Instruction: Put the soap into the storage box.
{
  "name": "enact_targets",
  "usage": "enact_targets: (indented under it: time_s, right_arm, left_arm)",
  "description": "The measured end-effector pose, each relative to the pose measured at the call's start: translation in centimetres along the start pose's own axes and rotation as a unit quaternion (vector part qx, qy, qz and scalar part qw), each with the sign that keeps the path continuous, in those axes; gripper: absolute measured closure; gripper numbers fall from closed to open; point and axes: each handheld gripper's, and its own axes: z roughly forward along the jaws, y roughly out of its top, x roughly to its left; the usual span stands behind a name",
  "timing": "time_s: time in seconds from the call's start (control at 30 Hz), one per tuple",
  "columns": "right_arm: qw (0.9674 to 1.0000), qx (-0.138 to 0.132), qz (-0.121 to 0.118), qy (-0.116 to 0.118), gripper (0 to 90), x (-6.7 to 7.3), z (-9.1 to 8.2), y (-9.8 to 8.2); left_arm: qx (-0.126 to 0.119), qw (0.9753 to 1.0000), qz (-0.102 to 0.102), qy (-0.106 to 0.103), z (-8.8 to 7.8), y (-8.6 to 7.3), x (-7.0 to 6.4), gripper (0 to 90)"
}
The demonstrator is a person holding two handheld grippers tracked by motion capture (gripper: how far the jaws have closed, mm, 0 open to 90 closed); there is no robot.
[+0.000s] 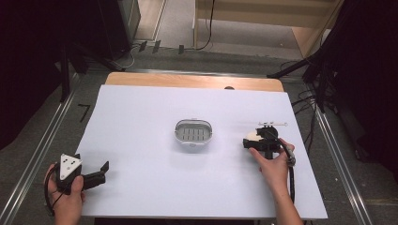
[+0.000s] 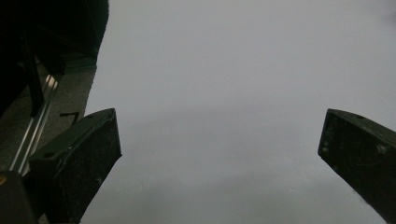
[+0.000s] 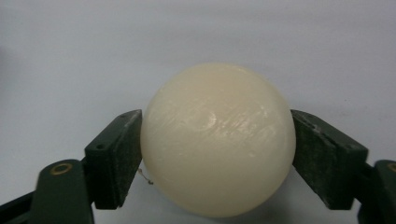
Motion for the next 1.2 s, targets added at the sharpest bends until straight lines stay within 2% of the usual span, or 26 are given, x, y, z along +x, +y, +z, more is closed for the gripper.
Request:
enact_targets:
  time_s: [0.13, 0.23, 0.3, 0.43, 0.5, 0.6, 0.87, 1.03, 1.13, 1.2]
  right_arm:
    - [1.0000, -0.005, 0.005, -0.001, 23.8, 0.0, 0.1, -0.1]
    - [0.9999, -0.005, 0.001, -0.009, 24.2, 0.3, 0.2, -0.2]
    - [1.0000, -0.006, -0.003, -0.006, 24.3, 0.3, 0.2, -0.2]
    - [0.9999, -0.009, 0.008, -0.002, 24.5, 0.2, 0.1, -0.2]
    - [0.9999, -0.009, -0.003, -0.007, 24.5, 0.2, 0.1, -0.3]
    - [0.9999, -0.005, -0.010, -0.003, 24.6, 0.2, 0.1, -0.2]
    - [0.9999, 0.002, -0.016, -0.002, 24.7, 0.2, -0.1, -0.3]
    - [0.9998, -0.003, -0.021, -0.002, 24.9, 0.2, -0.3, -0.5]
    - [0.9998, -0.009, -0.017, 0.005, 25.0, 0.2, -0.5, -0.5]
    - [0.9996, -0.013, -0.024, 0.010, 25.0, 0.3, -0.9, -0.5]
  left_arm:
    - [-0.001, 1.0000, 0.001, -0.001, 0.0, 0.0, 0.0, 0.0]
    - [0.000, 1.0000, 0.001, 0.000, 0.0, 0.0, 0.0, 0.0]
    - [0.000, 1.0000, 0.001, -0.001, 0.1, 0.0, 0.0, 0.0]
    - [0.000, 1.0000, 0.001, -0.002, 0.0, 0.0, 0.0, 0.0]
    - [-0.001, 1.0000, -0.001, -0.004, 0.0, 0.0, 0.0, 0.0]
    - [0.003, 1.0000, 0.001, -0.004, 0.1, 0.0, 0.0, 0.0]
    - [0.002, 1.0000, 0.000, -0.004, 0.0, 0.0, 0.0, 0.0]
    - [0.001, 1.0000, 0.001, -0.006, 0.0, 0.0, 0.0, 0.0]
    - [0.003, 1.0000, 0.000, -0.008, 0.0, 0.0, 0.1, 0.0]
    - [0.002, 1.0000, 0.000, -0.009, 0.0, 0.0, 0.1, 0.0]
